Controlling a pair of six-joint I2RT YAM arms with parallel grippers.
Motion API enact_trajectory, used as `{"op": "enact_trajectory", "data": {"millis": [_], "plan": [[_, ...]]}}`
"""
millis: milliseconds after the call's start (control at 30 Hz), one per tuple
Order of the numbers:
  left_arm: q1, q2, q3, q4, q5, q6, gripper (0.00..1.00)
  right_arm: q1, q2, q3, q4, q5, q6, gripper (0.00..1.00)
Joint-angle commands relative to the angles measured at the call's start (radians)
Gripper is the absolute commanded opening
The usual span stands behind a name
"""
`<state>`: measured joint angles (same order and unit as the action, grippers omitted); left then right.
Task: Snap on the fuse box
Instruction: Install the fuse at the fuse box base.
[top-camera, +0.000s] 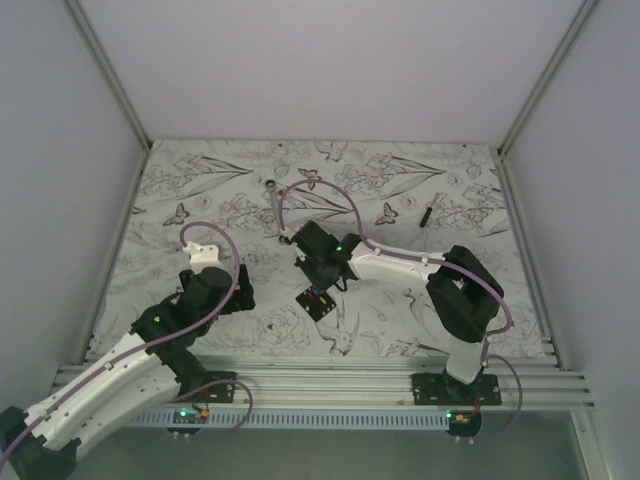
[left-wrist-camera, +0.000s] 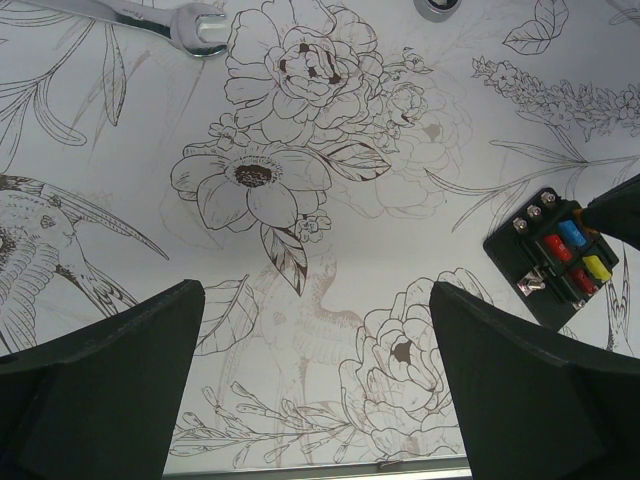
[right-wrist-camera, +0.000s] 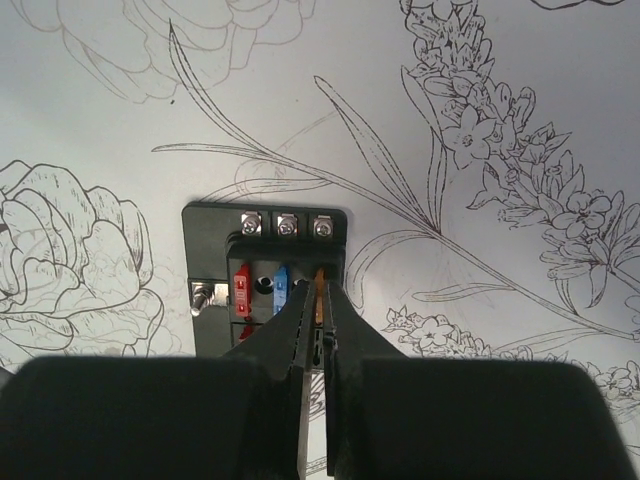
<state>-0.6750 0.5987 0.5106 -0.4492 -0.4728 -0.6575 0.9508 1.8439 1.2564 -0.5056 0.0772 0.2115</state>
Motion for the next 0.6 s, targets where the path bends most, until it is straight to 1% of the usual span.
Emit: {"op": "enact_trajectory", "data": {"millis": [0,100,233,467,567], "plan": [[0.000,-0.011,-0.013,-0.023,-0.010,0.001,0.99,-0.006,0.024,0.025,-0.037,-0.026,0.018,0.06],[0.001,-0.012,-0.014,-0.023,-0.010,0.001,0.99,-0.006,0.032,0.017,-0.066,-0.026,0.024,0.00],[0.000,-0.011,-0.014,-0.023,-0.010,0.001,0.99,-0.006,0.057,-0.007,-0.094,-0.030,0.021,0.00],[0.001,-0.010,-0.014,-0.022,-0.013,0.002,1.00,-0.019,0.147,-0.059,-0.104,-0.014,0.022,0.00],[0.001,-0.011,-0.015,-0.023,-0.013,0.001,0.99,-0.030,0.148,-0.102,-0.098,-0.015,0.030,0.00]]}}
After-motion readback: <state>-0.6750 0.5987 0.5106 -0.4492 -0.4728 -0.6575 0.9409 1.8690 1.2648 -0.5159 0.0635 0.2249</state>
